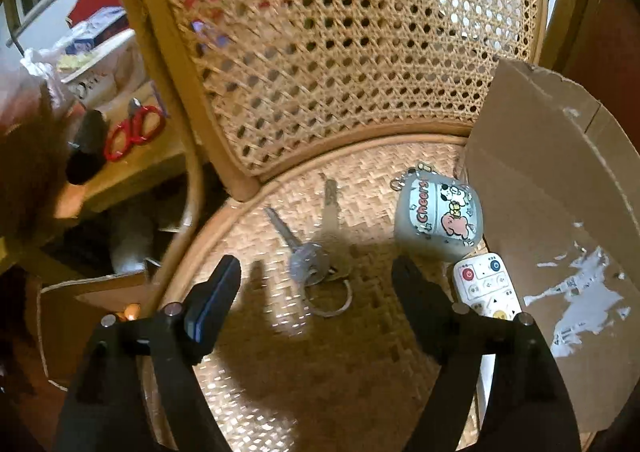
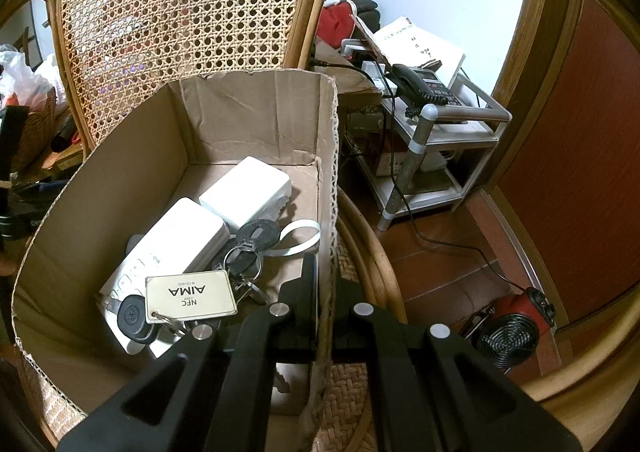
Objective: Organize rigid objects
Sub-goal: 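Lower the left gripper onto the key ring and close it, then carry the key ring into the cardboard box and open the left gripper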
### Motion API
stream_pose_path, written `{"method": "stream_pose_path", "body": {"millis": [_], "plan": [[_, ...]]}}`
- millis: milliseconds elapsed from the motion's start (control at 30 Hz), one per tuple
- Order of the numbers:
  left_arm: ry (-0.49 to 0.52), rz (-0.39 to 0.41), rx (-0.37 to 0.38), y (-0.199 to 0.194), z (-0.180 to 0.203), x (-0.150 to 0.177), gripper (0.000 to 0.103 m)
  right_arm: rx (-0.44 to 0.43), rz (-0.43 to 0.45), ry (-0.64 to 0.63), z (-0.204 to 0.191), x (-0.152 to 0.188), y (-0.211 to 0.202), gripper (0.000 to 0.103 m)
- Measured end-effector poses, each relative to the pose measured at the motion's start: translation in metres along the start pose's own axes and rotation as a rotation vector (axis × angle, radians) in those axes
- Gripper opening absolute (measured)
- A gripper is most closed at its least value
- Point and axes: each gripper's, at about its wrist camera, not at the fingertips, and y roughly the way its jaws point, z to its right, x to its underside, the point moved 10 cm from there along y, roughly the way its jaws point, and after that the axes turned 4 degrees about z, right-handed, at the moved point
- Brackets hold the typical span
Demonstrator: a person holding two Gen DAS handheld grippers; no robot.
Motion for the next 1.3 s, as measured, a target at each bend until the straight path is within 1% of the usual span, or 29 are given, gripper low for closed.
{"method": "stream_pose_path", "body": {"millis": [33, 67, 100, 167, 200, 233, 267, 300, 433, 467, 533, 600, 667, 700, 767, 800, 833, 867, 900, 967, 1000, 1167, 1300], "plan": [[0.006, -0.022, -0.009, 0.008, -0.001, 0.003, 0.077, 0.001, 0.000, 0.000, 0.000, 0.000, 0.000, 0.005], [0.007, -0.034, -0.009, 0.014, -0.001, 0.007, 0.080, 0.001, 0.000, 0.000, 0.000, 0.000, 0.000, 0.005], [-0.008, -0.016, 0.012, 0.015, 0.000, 0.005, 0.080, 0.001, 0.000, 0.000, 0.000, 0.000, 0.000, 0.005], [0.006, -0.017, 0.012, 0.016, 0.000, 0.004, 0.076, 0.001, 0.000, 0.000, 0.000, 0.000, 0.000, 0.005], [0.006, -0.027, 0.022, 0.014, -0.001, 0.003, 0.071, 0.001, 0.000, 0.001, 0.000, 0.000, 0.000, 0.005], [0.012, -0.023, 0.019, 0.012, -0.001, 0.002, 0.042, 0.002, 0.000, 0.001, 0.000, 0.000, 0.000, 0.005], [0.021, -0.018, 0.012, 0.009, -0.002, 0.000, 0.025, 0.001, 0.000, 0.000, 0.000, 0.000, 0.000, 0.005], [0.023, -0.025, 0.022, 0.005, -0.002, 0.000, 0.023, 0.001, 0.000, 0.001, 0.000, 0.000, 0.000, 0.005], [0.008, 0.002, 0.072, -0.011, 0.002, -0.003, 0.013, 0.001, -0.001, 0.000, 0.000, 0.000, 0.000, 0.005], [0.023, 0.014, 0.066, -0.018, 0.003, -0.005, 0.009, 0.002, 0.000, 0.000, 0.000, 0.000, 0.000, 0.005], [0.043, 0.033, 0.061, -0.032, 0.006, -0.008, 0.006, 0.001, 0.000, 0.000, 0.000, 0.000, 0.000, 0.005], [0.041, 0.051, 0.091, -0.048, 0.009, -0.012, 0.006, 0.001, 0.000, 0.000, 0.000, 0.000, 0.000, 0.005], [0.034, 0.087, 0.103, -0.063, 0.013, -0.019, 0.006, 0.001, 0.000, 0.000, 0.000, 0.000, 0.000, 0.005], [0.052, 0.080, 0.122, -0.071, 0.018, -0.020, 0.006, 0.002, -0.001, 0.000, 0.000, 0.000, 0.000, 0.005], [0.042, 0.119, 0.139, -0.086, 0.022, -0.028, 0.006, 0.002, -0.001, 0.000, 0.000, 0.000, 0.000, 0.005], [0.055, 0.111, 0.149, -0.090, 0.026, -0.029, 0.006, 0.002, -0.001, 0.000, 0.000, 0.000, 0.000, 0.005], [0.053, 0.134, 0.150, -0.098, 0.028, -0.033, 0.006, 0.002, -0.001, 0.001, 0.000, 0.000, 0.000, 0.005], [0.052, 0.146, 0.161, -0.104, 0.033, -0.036, 0.006, 0.002, 0.000, 0.000, 0.000, 0.000, 0.000, 0.005], [0.059, 0.133, 0.178, -0.105, 0.039, -0.036, 0.006, 0.001, -0.001, 0.000, 0.000, 0.000, 0.000, 0.005], [0.058, 0.176, 0.197, -0.119, 0.046, -0.044, 0.006, 0.001, -0.001, 0.000, 0.000, 0.000, 0.000, 0.005], [0.076, 0.177, 0.212, -0.127, 0.054, -0.047, 0.006, 0.001, -0.001, 0.000, 0.000, 0.000, 0.000, 0.005], [0.098, 0.256, 0.260, -0.168, 0.077, -0.065, 0.006, 0.002, 0.000, 0.001, 0.000, -0.001, 0.000, 0.005], [0.134, 0.281, 0.314, -0.193, 0.098, -0.072, 0.006, 0.002, 0.000, 0.000, 0.000, -0.001, 0.000, 0.005]]}}
